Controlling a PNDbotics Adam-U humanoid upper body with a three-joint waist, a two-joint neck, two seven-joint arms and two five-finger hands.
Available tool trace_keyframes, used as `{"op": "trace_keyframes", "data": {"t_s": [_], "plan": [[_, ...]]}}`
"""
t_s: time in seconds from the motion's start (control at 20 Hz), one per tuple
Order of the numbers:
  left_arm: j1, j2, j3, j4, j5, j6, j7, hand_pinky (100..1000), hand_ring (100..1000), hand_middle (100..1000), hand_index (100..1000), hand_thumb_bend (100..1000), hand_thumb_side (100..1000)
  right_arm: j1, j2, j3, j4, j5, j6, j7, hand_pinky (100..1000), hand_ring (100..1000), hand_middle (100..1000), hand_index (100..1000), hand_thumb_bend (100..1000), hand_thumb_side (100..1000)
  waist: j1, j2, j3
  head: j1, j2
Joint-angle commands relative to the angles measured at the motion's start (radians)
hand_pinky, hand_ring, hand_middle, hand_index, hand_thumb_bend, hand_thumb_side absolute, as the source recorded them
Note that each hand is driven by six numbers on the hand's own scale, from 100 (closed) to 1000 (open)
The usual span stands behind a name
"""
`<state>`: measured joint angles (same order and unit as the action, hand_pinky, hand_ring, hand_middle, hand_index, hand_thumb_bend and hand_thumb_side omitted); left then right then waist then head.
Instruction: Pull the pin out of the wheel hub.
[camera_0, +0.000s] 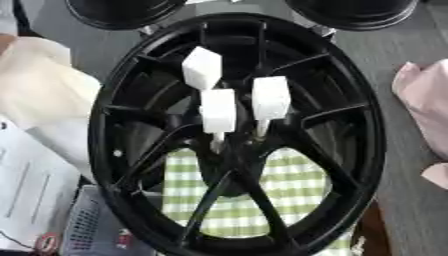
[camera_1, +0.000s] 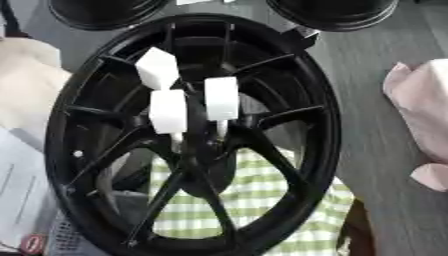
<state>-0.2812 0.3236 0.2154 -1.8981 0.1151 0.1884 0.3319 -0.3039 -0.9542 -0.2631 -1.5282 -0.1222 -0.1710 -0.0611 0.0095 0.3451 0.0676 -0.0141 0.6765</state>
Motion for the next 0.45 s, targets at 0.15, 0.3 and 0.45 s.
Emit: {"op": "trace_keyframes", "data": {"t_s": [0.15,0.3,0.45], "plan": [[-0.008,0.011,0.004,-0.019,-0.004,-0.003,-0.002,616,648,507,686,788,499,-0.067,0.064,0.049,-0.138,-0.089,0.052,-0.058,859,642,586,697,401,318,-0.005,-0.023,0.008,-0.005,-0.004],[-0.008,0.01,0.004,-0.02,-0.004,-0.002,-0.002,616,648,507,686,788,499,-0.073,0.076,0.058,-0.167,-0.112,0.072,-0.071,859,642,586,697,401,318,-0.005,-0.023,0.009,-0.004,-0.005],[-0.013,0.004,-0.002,-0.02,-0.005,0.001,-0.008,615,646,507,686,790,499,-0.099,0.11,0.092,-0.183,-0.135,0.089,-0.067,861,632,576,692,390,317,-0.007,-0.023,0.016,-0.008,-0.006]]}}
